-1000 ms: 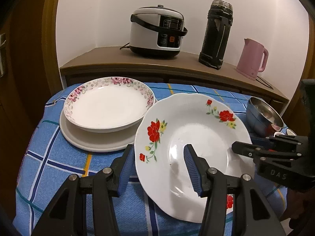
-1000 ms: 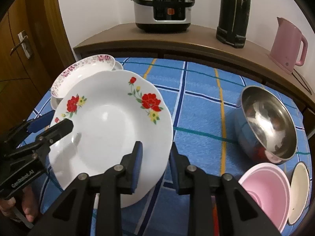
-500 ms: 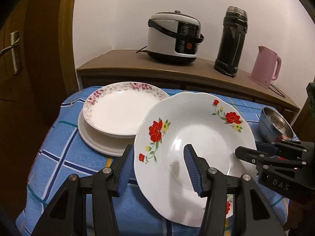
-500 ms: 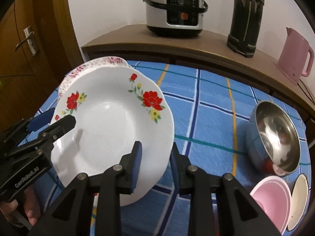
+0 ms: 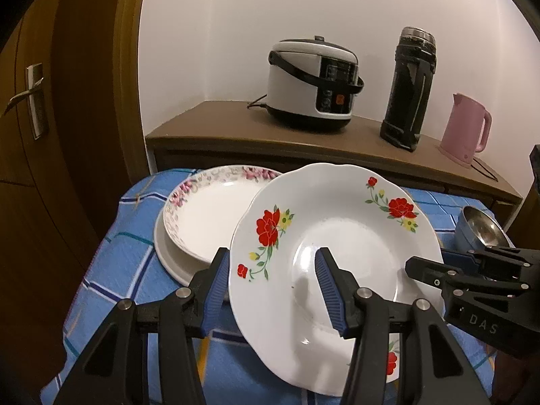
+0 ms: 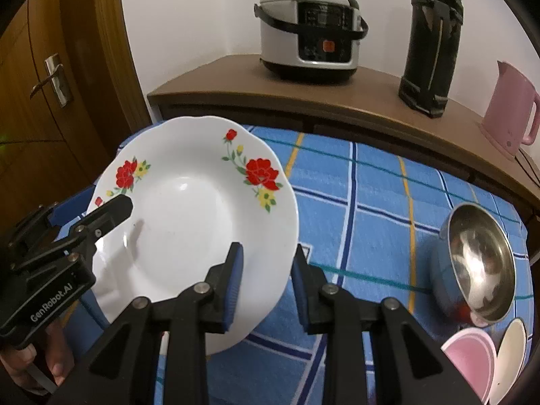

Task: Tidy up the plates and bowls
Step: 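Clamp the red-rose plate rim with both grippers and tilt it up, then carry the red-rose plate with both grippers over the plate stack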

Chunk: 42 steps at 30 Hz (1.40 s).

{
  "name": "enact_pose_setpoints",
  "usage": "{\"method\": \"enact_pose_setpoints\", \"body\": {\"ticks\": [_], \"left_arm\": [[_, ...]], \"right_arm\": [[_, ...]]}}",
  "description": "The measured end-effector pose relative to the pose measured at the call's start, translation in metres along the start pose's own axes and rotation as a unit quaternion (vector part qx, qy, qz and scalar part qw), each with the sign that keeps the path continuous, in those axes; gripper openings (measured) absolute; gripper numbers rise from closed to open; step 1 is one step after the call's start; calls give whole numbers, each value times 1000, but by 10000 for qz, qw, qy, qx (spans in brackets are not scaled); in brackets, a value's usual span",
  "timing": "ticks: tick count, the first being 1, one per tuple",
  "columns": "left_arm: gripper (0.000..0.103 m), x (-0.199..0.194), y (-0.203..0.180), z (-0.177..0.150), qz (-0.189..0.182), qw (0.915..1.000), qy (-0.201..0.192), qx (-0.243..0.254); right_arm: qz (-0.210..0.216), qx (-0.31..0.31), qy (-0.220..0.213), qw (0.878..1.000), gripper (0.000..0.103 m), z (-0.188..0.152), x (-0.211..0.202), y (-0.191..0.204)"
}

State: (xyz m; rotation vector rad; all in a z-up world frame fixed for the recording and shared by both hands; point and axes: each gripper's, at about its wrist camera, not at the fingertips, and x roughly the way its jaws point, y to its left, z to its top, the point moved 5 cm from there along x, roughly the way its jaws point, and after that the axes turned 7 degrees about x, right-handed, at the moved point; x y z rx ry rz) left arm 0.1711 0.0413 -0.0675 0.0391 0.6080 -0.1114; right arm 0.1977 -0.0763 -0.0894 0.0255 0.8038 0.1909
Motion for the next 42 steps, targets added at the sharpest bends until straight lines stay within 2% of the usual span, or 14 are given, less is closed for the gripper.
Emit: {"method": "enact_pose_setpoints", "body": {"ticks": [14,25,37,42], "left_arm": [[54,2,20,14,143,9998,-139,-94],[54,-1,32,21,175,9992,-278,-226],[54,-3,47,49,361,9978,-535,-177],[54,5,52,55,403,9976,-526,-204]], "right_arm": [[36,-71,-251,9997,29,29,-2,18],[44,-116,-354,9993,29,38,-1,25],[31,-91,-572,9983,29,68,-3,40],[7,-43,-579,9983,29,78,3,43]]}}
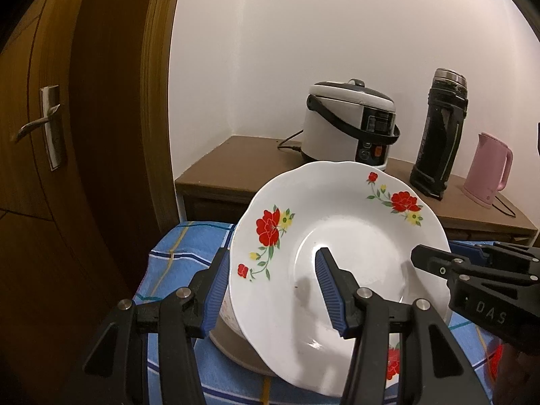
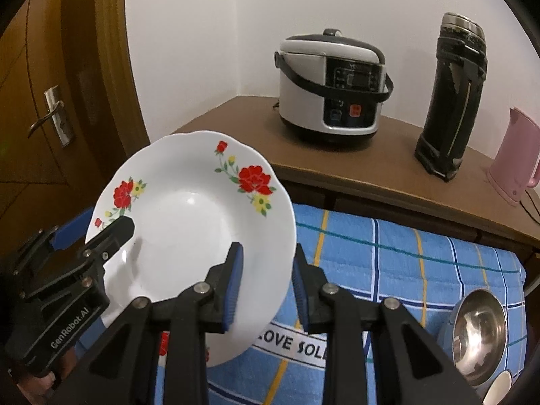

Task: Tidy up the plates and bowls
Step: 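Carry the red-rose plate with both grippers over the plate stack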

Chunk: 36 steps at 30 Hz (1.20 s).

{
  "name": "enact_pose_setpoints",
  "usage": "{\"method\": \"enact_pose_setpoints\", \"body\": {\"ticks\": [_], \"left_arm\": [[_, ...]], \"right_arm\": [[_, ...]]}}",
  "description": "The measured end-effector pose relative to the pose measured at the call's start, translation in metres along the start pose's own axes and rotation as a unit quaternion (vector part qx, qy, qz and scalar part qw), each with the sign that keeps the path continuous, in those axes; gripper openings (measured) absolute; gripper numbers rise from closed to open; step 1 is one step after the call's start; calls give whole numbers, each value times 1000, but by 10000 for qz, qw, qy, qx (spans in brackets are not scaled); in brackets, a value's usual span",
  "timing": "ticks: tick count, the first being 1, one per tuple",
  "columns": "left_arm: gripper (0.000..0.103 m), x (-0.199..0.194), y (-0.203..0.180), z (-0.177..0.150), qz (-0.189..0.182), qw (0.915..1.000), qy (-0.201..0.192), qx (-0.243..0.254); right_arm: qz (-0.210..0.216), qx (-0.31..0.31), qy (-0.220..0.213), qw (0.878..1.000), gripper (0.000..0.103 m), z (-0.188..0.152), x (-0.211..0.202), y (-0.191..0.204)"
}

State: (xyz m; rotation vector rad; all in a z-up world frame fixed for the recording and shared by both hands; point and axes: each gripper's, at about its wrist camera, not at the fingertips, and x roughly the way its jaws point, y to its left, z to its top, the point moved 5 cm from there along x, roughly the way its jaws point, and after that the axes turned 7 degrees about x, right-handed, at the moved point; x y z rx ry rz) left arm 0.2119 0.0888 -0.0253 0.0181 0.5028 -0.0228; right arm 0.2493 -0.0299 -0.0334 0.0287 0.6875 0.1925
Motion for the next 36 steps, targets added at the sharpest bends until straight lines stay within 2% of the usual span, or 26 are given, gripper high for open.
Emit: {"method": "enact_pose_setpoints", "body": {"ticks": [9,19,36], "left_arm": [[54,23,9,1,51,10000,33,-25],[54,53,21,-10,109,9993,302,-167],[54,72,28,-20,45,9978,567,-348]], "right_arm": [[-54,60,147,9999,29,10,28,3],[-131,-9,453,9989,29,4,64,9],[-189,41,689,9974,31,4,100,8]]}}
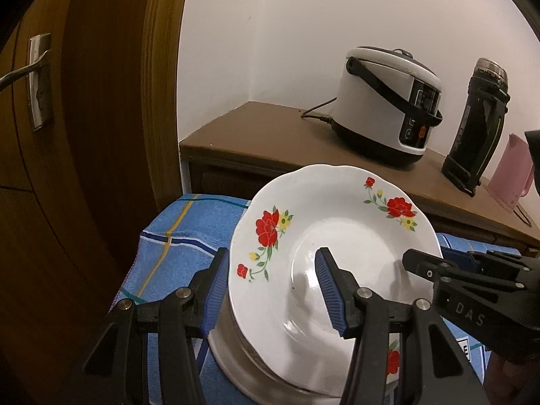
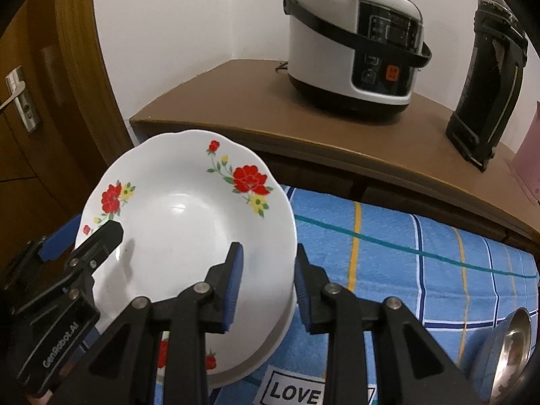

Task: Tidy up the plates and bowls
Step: 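Carry the red-rose plate with both grippers over the plate stack, then lower the red-rose plate onto the stack and open both grippers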

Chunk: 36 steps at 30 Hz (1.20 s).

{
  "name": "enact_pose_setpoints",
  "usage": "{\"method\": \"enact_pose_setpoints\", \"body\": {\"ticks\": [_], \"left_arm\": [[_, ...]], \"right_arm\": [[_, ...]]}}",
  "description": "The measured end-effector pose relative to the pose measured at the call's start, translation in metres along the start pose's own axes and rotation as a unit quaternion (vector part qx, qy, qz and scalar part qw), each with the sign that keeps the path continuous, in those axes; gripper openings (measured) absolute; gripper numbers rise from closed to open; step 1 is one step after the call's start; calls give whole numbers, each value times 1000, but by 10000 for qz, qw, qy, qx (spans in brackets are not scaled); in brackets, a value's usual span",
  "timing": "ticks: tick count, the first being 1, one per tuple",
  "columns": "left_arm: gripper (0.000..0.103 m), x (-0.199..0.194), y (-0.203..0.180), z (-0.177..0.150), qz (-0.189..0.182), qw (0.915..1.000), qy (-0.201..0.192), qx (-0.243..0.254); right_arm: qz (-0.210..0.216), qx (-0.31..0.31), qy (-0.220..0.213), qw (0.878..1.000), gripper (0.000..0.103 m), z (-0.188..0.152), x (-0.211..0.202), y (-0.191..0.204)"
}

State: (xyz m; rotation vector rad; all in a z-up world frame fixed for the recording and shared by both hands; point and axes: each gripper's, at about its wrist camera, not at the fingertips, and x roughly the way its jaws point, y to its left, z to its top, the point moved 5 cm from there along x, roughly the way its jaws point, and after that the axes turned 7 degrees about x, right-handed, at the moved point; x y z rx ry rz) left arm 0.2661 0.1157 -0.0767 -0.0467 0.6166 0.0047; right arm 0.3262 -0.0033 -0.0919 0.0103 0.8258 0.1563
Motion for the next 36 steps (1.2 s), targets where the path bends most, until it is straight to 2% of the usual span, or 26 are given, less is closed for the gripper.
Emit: {"method": "enact_pose_setpoints", "body": {"ticks": [12,36], "left_arm": [[54,8,0,-4,-57,9998,196,29],[54,10,0,-10,47,9994,288,202]], "right_arm": [[-34,-12,47,10000,31,-1,6,0],[-51,-133,267,9995,31,-11,20,2]]}}
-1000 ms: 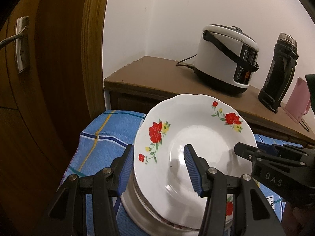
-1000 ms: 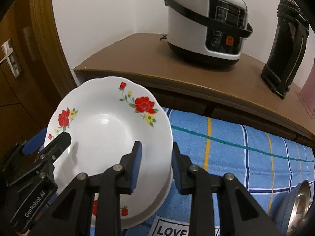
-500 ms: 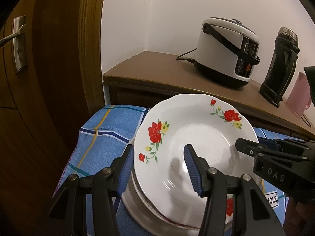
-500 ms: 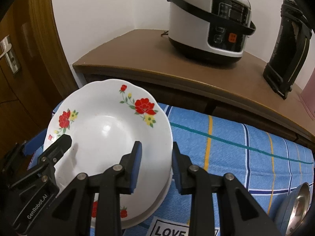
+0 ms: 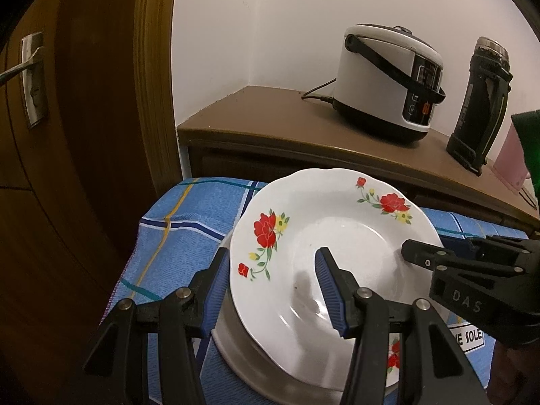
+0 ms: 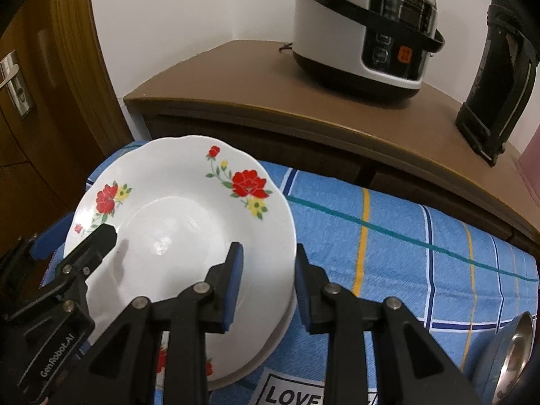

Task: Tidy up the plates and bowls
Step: 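Lower the red-rose plate onto the stack and open both grippers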

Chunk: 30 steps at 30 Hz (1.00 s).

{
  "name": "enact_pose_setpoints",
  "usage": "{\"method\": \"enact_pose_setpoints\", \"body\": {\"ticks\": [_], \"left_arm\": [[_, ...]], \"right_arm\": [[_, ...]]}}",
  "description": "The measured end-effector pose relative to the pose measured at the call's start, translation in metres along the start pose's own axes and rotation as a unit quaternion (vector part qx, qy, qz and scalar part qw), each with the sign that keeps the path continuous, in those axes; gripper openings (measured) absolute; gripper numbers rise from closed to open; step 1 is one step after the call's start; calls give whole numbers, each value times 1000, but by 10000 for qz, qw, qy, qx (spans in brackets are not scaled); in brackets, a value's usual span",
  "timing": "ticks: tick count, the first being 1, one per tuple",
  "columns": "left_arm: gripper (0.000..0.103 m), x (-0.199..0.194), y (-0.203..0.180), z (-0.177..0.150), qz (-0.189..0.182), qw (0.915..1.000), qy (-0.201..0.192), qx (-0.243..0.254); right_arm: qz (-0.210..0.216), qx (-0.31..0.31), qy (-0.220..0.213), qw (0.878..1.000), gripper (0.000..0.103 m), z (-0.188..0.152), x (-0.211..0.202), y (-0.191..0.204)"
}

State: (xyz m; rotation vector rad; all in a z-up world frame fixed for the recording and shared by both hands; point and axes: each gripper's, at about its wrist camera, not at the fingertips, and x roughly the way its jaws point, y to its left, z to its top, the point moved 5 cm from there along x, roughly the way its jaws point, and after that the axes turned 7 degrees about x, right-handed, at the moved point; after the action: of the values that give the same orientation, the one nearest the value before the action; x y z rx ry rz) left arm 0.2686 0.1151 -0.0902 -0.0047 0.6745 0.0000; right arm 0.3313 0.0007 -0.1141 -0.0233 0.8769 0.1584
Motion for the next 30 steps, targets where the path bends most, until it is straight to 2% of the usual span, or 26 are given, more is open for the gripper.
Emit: {"method": "enact_pose_setpoints", "body": {"ticks": [14,30], "left_arm": [[54,0,-4,-2,139,9997,-26,212],[54,-1,-4,-2,115,9997,-38,206]], "right_arm": [[-31,-29,-4,10000,31,0,0,3],[-11,-8,12,10000,31,-1,2,2]]}}
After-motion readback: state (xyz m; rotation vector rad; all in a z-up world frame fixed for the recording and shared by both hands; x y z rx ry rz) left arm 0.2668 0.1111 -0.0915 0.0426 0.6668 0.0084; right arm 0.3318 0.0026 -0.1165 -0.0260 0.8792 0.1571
